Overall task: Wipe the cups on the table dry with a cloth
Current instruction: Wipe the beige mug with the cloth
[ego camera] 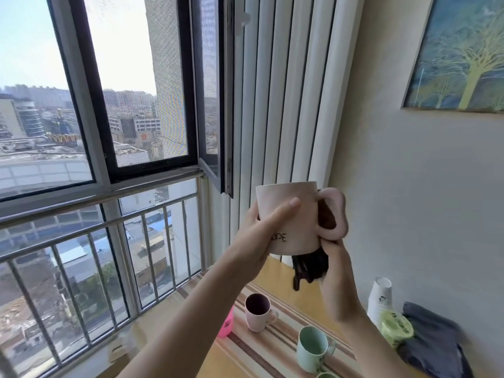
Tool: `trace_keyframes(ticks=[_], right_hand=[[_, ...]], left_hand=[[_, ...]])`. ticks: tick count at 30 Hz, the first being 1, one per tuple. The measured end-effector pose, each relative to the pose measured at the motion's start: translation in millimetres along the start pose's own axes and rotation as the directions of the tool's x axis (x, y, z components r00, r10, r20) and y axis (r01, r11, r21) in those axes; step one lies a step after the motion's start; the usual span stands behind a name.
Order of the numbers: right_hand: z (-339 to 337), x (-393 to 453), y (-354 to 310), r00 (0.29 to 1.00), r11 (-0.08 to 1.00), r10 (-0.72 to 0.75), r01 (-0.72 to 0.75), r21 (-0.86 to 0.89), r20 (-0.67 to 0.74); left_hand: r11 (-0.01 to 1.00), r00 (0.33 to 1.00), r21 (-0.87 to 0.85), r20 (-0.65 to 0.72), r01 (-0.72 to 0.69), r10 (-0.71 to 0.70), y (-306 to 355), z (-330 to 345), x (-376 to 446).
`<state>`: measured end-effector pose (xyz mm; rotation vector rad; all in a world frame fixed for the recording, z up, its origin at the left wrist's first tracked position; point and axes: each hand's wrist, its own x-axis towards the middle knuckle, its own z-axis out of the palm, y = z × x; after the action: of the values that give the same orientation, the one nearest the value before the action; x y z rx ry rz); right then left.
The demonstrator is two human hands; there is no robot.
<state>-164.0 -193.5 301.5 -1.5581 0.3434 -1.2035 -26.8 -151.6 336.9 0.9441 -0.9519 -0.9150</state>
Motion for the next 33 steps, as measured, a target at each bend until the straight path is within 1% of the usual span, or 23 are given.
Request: trace_keyframes(ticks=[2, 5, 8, 10, 12, 14, 17, 19, 20, 21, 23, 25, 27, 28, 29, 31, 32, 33], right_hand=[[1, -8, 7, 0.999, 0.999, 0.032, -0.032, 0.021, -0.017], [4, -21, 11, 1.000, 0.999, 0.008, -0.008, -0.039, -0.001], [4, -30, 14, 0.997, 0.981, -0.075, 0.078, -0.179, 0.020], [0, -31, 20, 0.995, 0.975, -0.094, 0.082, -0.209, -0.045], [-2, -27, 22, 0.993, 0.977, -0.066, 0.045, -0.211, -0.095], [0, -21, 22, 0.995, 0.988, 0.018, -0.033, -0.152, -0.099], [10, -16, 21, 0.978, 0.979, 0.187, -0.178, 0.098, -0.088], [16, -17, 21, 0.968, 0.964, 0.228, -0.208, 0.165, -0.108], [18, -18, 23, 0.968, 0.966, 0.225, -0.206, 0.155, -0.112], [19, -20, 23, 0.972, 0.971, 0.215, -0.202, 0.126, -0.097], [16, -26, 25, 0.980, 0.981, 0.192, -0.193, -0.013, -0.042], [9, -33, 27, 0.984, 0.960, 0.175, -0.166, -0.226, 0.017], [0, -38, 29, 0.984, 0.899, 0.166, -0.125, -0.421, 0.063], [-4, -39, 31, 0.986, 0.871, 0.166, -0.130, -0.473, 0.034], [-9, -39, 30, 0.989, 0.857, 0.148, -0.140, -0.497, -0.024], [-13, -39, 27, 0.986, 0.859, 0.075, -0.139, -0.492, -0.148], [-12, -38, 26, 0.983, 0.868, 0.053, -0.132, -0.479, -0.175], [-8, -36, 25, 0.986, 0.875, 0.028, -0.104, -0.472, -0.165]], left_hand=[[1.000, 1.000, 0.007, -0.015, -0.016, 0.016, -1, -1, 1], [0.998, 0.994, 0.005, -0.091, -0.055, 0.055, -1, -5, 4], [0.996, 0.984, 0.034, -0.160, -0.077, 0.082, -2, -9, 6], [0.994, 0.980, 0.062, -0.175, -0.089, 0.099, -5, -10, 5], [0.991, 0.979, 0.082, -0.163, -0.108, 0.120, -8, -9, 4], [0.991, 0.984, 0.086, -0.131, -0.107, 0.118, -12, -5, 4], [0.994, 0.992, 0.064, -0.084, -0.092, 0.097, -21, 3, 7], [0.992, 0.990, 0.067, -0.086, -0.110, 0.116, -25, 6, 9], [0.989, 0.987, 0.078, -0.089, -0.124, 0.131, -26, 6, 10], [0.987, 0.986, 0.091, -0.087, -0.136, 0.144, -27, 6, 10], [0.981, 0.983, 0.116, -0.080, -0.153, 0.163, -27, 3, 12], [0.977, 0.982, 0.147, -0.084, -0.157, 0.171, -28, -2, 12], [0.971, 0.978, 0.173, -0.098, -0.163, 0.182, -30, -8, 12], [0.967, 0.976, 0.186, -0.098, -0.172, 0.193, -31, -11, 11], [0.963, 0.975, 0.203, -0.102, -0.176, 0.199, -33, -14, 11], [0.958, 0.973, 0.228, -0.114, -0.172, 0.202, -37, -17, 10], [0.956, 0.972, 0.239, -0.122, -0.167, 0.200, -40, -16, 10], [0.956, 0.973, 0.248, -0.132, -0.153, 0.190, -43, -14, 10]])
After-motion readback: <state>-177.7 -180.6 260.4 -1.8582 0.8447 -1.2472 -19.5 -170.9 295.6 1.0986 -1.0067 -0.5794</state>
